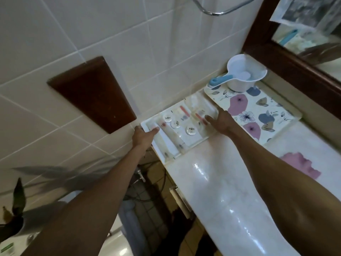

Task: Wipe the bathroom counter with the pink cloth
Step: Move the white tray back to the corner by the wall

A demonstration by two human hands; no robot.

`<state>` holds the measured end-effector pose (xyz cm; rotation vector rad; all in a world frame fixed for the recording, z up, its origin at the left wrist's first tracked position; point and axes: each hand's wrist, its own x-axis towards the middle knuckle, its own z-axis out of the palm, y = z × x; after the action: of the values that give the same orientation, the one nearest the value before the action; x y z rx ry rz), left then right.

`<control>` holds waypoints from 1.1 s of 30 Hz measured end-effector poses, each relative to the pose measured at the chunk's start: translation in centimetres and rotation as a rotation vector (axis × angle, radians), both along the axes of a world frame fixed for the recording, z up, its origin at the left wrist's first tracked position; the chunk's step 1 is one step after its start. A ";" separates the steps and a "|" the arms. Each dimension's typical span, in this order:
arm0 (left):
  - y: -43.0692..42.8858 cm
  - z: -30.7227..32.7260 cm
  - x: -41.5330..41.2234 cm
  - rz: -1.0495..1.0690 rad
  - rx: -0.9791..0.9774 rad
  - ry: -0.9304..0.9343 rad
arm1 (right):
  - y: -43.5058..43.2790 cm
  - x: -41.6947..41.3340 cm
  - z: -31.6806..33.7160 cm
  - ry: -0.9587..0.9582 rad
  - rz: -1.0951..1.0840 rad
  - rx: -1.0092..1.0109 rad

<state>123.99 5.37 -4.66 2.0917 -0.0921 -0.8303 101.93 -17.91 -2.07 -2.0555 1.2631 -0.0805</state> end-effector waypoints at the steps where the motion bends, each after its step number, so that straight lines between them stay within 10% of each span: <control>1: 0.0 0.2 -0.2 -0.020 0.011 -0.029 | 0.4 -0.4 0.3 0.001 0.006 0.007; 16: -0.1 5.1 -9.7 -0.551 0.155 -0.268 | 9.0 -18.4 5.2 -0.177 -0.232 0.017; 33: -5.2 17.0 -49.0 -1.114 -0.169 -0.330 | 23.0 -60.5 15.7 -0.304 -0.744 -0.221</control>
<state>74.96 0.16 12.38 1.9013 -1.5419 -1.0093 41.39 5.10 13.66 -1.5511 1.8016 -0.8679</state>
